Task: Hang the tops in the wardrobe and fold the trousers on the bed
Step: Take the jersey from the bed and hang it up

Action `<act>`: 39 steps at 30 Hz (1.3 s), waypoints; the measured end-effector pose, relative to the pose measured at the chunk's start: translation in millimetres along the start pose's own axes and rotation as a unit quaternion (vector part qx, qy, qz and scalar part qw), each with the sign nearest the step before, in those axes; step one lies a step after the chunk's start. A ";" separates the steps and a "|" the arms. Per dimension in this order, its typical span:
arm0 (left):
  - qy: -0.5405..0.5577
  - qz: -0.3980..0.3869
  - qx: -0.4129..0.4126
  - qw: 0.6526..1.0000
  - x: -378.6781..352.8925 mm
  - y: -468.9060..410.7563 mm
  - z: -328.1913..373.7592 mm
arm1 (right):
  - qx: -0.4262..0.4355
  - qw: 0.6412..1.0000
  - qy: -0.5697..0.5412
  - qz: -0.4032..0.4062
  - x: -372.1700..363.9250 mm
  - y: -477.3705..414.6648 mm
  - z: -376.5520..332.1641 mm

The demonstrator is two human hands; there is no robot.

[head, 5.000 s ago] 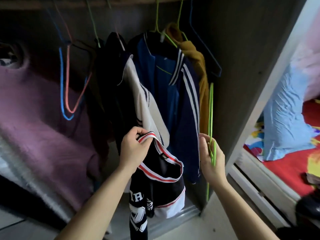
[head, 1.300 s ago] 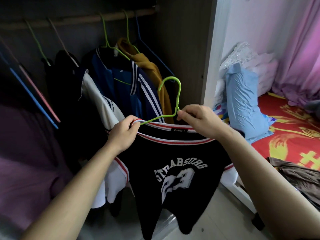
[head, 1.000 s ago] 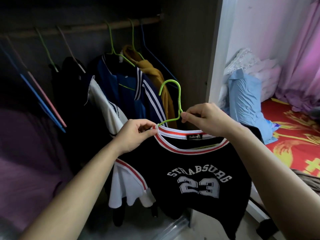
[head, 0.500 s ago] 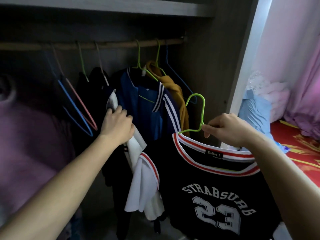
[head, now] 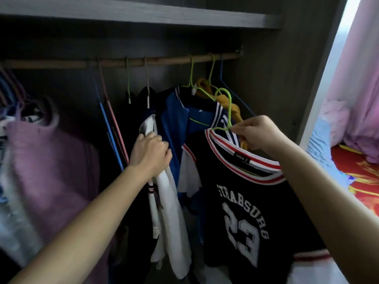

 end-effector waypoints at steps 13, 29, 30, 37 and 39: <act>0.041 0.099 0.086 0.991 49.4 -89.9 -74.7 | 0.068 0.909 -0.391 -0.127 -82.2 -111.9 -108.6; -0.022 0.112 0.137 0.984 10.7 -181.6 -135.2 | 0.133 0.943 -0.285 -0.106 -183.2 -190.9 -80.5; -0.017 0.110 0.140 0.984 12.0 -180.6 -133.0 | 0.135 0.942 -0.291 -0.100 -182.9 -188.9 -79.7; 0.052 0.059 0.158 0.984 23.1 -141.2 -113.1 | 0.164 0.965 -0.193 -0.061 -162.4 -160.8 -72.2; 0.107 0.056 0.175 0.977 22.2 -114.4 -100.4 | 0.169 0.975 -0.142 -0.024 -152.7 -142.3 -64.6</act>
Point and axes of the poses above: each hand's wrist, its own y-axis away from the middle knuckle, its own x-axis out of the back of the hand, z = x × y, the point moved 4 cm from there along -y, towards the middle knuckle, and after that the axes turned 3 degrees about -y, right-handed, at the moved point
